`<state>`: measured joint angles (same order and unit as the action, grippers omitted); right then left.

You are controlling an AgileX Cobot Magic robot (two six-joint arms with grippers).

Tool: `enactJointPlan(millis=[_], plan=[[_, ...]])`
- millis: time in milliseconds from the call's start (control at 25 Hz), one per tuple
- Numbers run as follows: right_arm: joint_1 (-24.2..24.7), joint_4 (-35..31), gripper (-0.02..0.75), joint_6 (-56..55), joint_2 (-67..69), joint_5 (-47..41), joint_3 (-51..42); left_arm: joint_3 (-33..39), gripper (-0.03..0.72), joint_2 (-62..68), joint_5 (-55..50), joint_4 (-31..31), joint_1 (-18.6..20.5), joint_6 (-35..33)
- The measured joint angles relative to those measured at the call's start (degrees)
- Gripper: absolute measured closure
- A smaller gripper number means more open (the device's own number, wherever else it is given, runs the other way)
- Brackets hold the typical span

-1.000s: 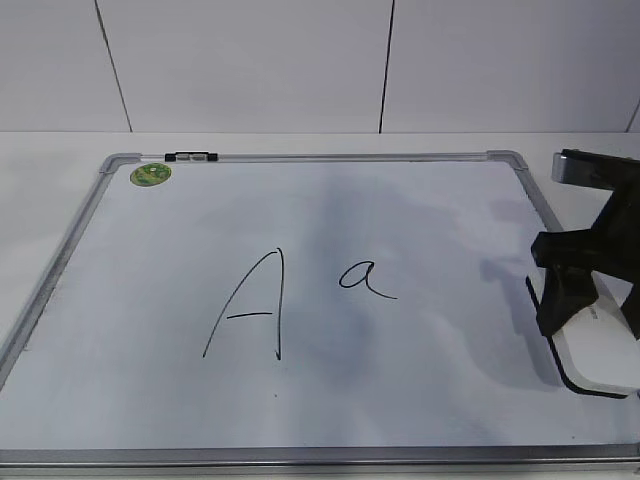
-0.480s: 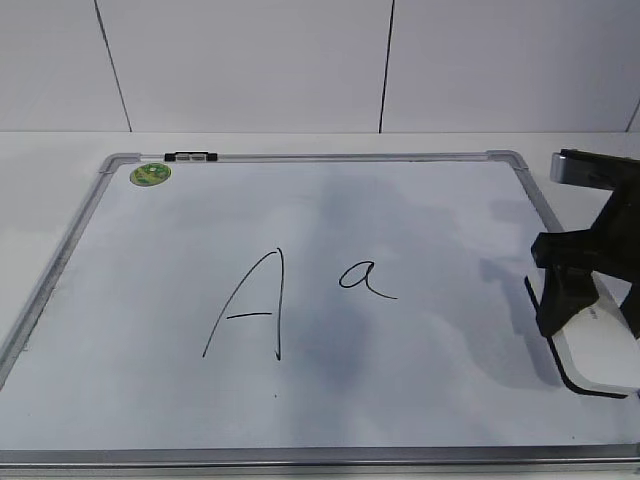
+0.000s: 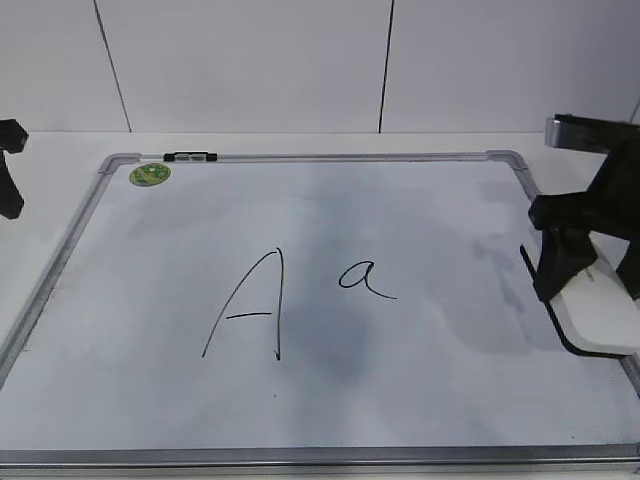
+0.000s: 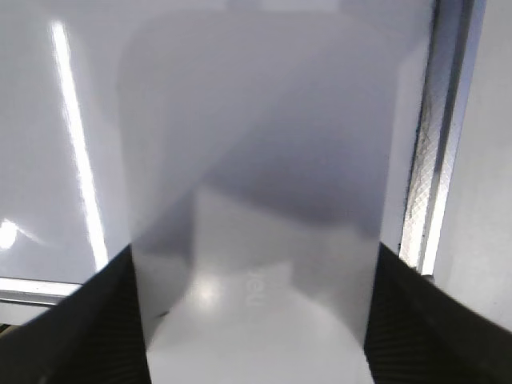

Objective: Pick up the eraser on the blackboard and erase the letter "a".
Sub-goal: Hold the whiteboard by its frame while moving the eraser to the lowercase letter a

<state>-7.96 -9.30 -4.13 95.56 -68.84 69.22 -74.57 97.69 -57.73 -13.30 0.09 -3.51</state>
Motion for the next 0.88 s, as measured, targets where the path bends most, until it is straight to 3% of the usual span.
enactJointPlan(millis=[200,560,880], plan=[[-0.93,1.41,0.188,0.00,1.55,-0.60,4.39,-2.21,0.450,5.85,-1.00,0.19,0.00,0.00],[-10.77,5.14,0.188,-0.33,5.77,-0.86,11.26,-3.83,0.450,13.55,-1.42,0.85,0.00,0.00],[-15.80,5.41,0.188,-0.44,8.23,-0.96,15.18,-4.20,0.451,18.52,-0.60,1.05,0.00,0.00]])
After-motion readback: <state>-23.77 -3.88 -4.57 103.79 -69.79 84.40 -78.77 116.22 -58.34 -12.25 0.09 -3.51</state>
